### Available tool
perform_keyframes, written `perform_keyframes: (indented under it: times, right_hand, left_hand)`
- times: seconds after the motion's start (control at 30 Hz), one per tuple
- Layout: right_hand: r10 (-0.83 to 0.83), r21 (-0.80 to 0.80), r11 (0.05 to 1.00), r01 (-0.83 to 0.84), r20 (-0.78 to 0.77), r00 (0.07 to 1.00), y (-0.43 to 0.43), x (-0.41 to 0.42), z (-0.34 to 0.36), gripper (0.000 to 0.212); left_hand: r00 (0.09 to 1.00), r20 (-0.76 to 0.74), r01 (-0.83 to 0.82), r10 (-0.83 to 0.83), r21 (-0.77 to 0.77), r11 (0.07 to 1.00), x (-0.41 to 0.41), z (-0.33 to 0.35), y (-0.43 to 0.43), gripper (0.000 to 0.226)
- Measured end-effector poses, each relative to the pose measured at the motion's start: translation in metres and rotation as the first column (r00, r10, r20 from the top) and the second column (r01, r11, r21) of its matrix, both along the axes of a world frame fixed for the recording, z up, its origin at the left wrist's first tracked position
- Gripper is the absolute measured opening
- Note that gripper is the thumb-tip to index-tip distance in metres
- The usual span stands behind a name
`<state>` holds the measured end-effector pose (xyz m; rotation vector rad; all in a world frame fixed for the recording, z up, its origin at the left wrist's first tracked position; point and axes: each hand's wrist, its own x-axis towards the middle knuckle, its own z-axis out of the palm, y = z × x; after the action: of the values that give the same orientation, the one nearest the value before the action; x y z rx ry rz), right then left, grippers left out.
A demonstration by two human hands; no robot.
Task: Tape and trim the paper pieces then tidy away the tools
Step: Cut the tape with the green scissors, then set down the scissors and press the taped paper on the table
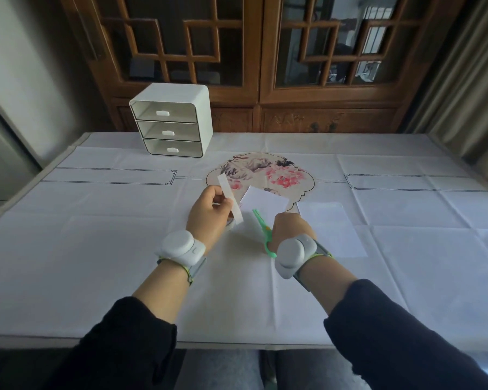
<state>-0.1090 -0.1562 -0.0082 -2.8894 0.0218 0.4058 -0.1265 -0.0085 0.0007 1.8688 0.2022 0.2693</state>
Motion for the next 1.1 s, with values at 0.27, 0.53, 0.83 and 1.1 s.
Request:
perform_keyframes:
  times: [0.27, 0.53, 0.83, 1.1]
  right_hand:
    - [0.083, -0.023, 0.996, -0.087, -0.149, 0.985, 0.004, 0.009, 0.001, 0.004]
    - [-0.136, 0.567, 0.824, -0.013, 0.219, 0.966, -0.018, 0.004, 0.012, 0.026]
    - [-0.124, 0.656, 0.749, -0.095, 0.279, 0.952, -0.054, -0.003, 0.019, 0.010]
    - [-0.278, 0.726, 0.687, -0.022, 0.290, 0.916, -0.091, -0.009, 0.015, 0.007]
  left_hand:
    - [0.996, -0.039, 0.080, -0.083, -0.055, 0.995, -0.001, -0.005, -0.005, 0.016]
    - [0.959, -0.069, 0.274, -0.273, 0.003, 0.962, -0.001, -0.007, -0.017, 0.028]
    - [0.879, -0.176, 0.473, -0.443, 0.212, 0.855, -0.003, -0.003, -0.051, 0.023]
    - [0.882, -0.234, 0.422, -0.409, 0.005, 0.907, -0.002, -0.007, -0.078, 0.038]
